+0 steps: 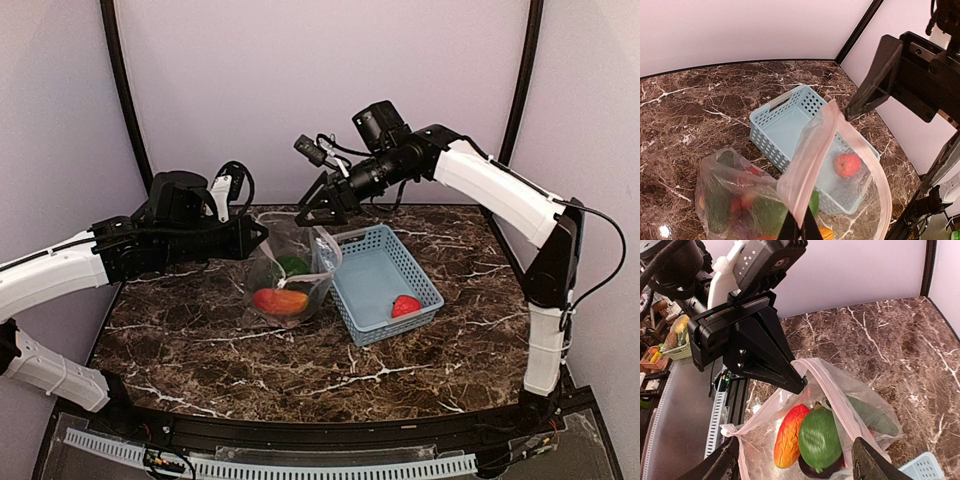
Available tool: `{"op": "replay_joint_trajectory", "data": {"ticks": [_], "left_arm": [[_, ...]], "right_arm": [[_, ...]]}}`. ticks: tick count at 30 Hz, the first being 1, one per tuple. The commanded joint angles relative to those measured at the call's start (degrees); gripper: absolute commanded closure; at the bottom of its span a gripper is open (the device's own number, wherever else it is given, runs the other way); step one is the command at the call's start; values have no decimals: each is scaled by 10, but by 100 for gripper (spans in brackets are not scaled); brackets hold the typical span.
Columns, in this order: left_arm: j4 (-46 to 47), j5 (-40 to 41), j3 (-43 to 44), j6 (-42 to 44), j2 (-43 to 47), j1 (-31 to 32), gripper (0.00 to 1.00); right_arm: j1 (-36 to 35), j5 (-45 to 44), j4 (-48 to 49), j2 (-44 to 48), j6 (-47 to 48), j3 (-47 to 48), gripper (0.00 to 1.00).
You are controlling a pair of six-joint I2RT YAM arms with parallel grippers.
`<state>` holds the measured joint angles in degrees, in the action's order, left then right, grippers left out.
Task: Place the food in the zip-top bag and seal the zipper
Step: Place the fake fruit in the zipper food storage bag, then adjust the zipper food storage bag at the center of the board.
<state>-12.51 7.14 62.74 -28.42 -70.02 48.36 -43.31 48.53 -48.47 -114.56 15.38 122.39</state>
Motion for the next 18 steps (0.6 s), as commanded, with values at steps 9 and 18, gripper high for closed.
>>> {"op": "replay_joint_trajectory", "data": {"ticks": [9,18], "left_arm": [[14,5,-13,1,22,-5,99],[19,0,-12,-1,17,-5,99]], "right_arm": [[-5,-177,-14,106,-12,-171,38],[-5,-169,-31,76,-34,-154,68]]}}
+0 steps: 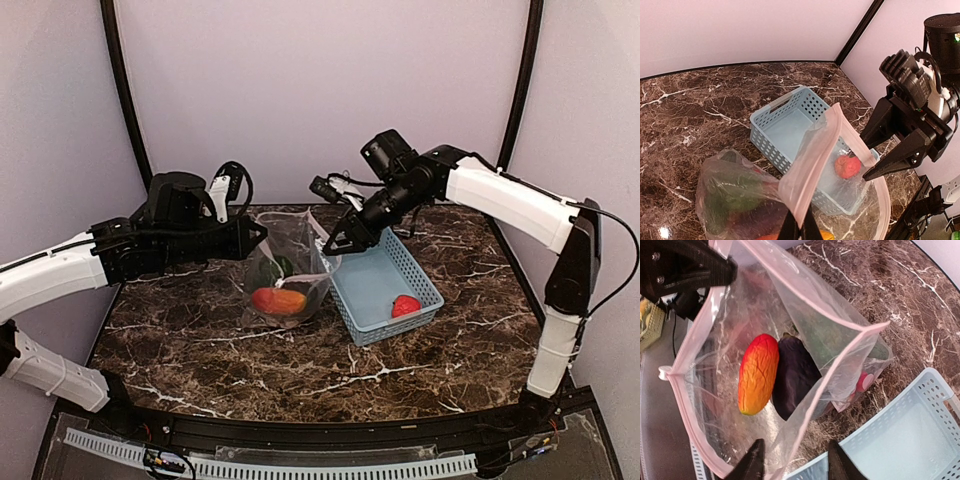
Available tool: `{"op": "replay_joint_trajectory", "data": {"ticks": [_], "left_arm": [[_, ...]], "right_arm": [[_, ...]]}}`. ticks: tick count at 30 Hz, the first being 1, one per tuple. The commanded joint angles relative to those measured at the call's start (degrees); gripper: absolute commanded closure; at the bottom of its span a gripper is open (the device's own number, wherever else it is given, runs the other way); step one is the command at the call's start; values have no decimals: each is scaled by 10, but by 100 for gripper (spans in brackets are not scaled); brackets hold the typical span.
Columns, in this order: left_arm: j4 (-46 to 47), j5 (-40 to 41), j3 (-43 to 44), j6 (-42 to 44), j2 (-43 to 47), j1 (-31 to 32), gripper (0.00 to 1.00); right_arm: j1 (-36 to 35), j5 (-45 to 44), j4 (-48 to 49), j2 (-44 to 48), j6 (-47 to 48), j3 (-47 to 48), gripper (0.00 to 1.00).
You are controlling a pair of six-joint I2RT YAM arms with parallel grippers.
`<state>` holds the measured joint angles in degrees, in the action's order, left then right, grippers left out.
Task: Place the food in the zip-top bag and seal the zipper
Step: Adjust the zipper food storage bag at the center of the board.
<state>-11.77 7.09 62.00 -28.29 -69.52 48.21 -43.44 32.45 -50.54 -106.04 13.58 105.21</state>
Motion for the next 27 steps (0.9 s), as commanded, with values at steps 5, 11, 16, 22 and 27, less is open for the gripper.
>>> {"op": "replay_joint_trajectory", "data": {"ticks": [5,11,16,22,27], "left_arm": [[-10,8,8,22,13,-3,99],[-52,21,37,65,16,-4,99],[-47,19,34,64,25,-4,99],[-34,18,30,64,23,-4,99],[-33,3,35,62,5,-4,99]], "right_arm": [[-3,-8,-10,-1,-23,62,96],[-4,3,-1,-9,-34,87,98],[-3,15,-8,-27,-35,92,97],[3,27,-26,-19,-19,120,72],[27,36,-28,23,24,126,45]]}}
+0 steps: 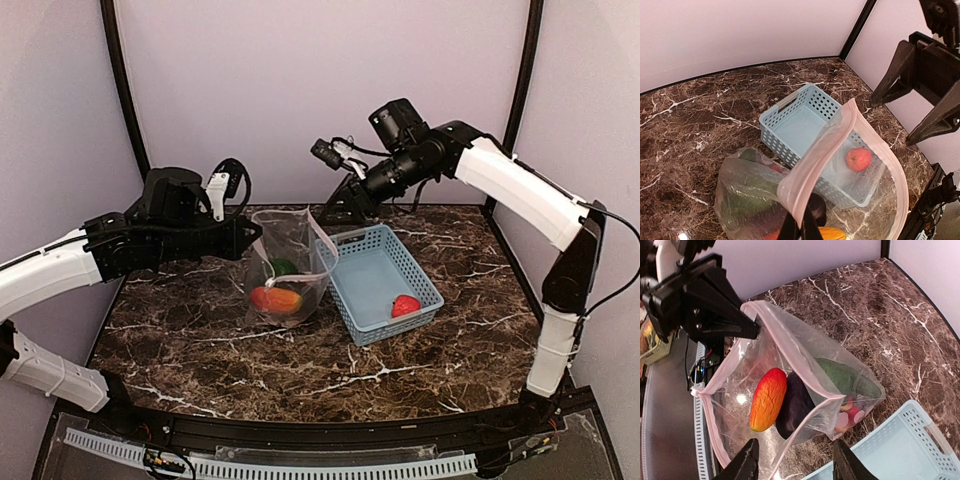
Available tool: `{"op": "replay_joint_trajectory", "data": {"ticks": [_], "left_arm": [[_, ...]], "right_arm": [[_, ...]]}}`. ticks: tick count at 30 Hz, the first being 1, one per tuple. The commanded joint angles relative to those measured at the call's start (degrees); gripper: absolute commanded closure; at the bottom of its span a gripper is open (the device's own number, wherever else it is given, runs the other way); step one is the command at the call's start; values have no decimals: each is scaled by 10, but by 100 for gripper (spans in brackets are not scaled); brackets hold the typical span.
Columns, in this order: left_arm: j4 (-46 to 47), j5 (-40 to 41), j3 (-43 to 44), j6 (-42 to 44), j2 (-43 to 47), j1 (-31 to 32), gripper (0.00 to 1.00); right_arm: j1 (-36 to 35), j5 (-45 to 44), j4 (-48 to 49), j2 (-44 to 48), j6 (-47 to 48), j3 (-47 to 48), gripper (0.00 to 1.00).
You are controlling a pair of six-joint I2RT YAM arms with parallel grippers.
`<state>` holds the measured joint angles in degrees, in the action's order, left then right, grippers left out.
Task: Place the food in the zip-top bag and seal the zipper
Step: Adjust the zipper food storage bag at the center of the board, then pick up the fake fruit from the bin.
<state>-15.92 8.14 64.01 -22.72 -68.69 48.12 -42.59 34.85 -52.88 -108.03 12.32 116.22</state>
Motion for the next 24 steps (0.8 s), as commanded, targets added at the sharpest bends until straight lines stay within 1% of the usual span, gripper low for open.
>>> {"op": "replay_joint_trajectory", "data": {"ticks": [1,3,7,10,15,20,24], "left_arm": [[7,-8,16,6,-6,-3,99],[10,-10,16,3,-7,-4,99],[15,-13,17,2,-8,-3,99],[14,-13,17,3,-9,-3,99],[14,-18,17,0,-13,-3,99],[16,-18,11,-3,-9,-3,99],[13,-17,10,-8,-3,-4,99]], "right_arm": [[22,1,-8,53,52,13,40],[29,-16,-13,65,71,1,33],[54,-24,-33,89,106,-39,23],[70,-34,-51,105,136,-72,19],[91,-58,-109,115,217,-141,19],[103,-95,-134,110,254,-221,21],[107,-124,-177,92,281,-250,24]]}}
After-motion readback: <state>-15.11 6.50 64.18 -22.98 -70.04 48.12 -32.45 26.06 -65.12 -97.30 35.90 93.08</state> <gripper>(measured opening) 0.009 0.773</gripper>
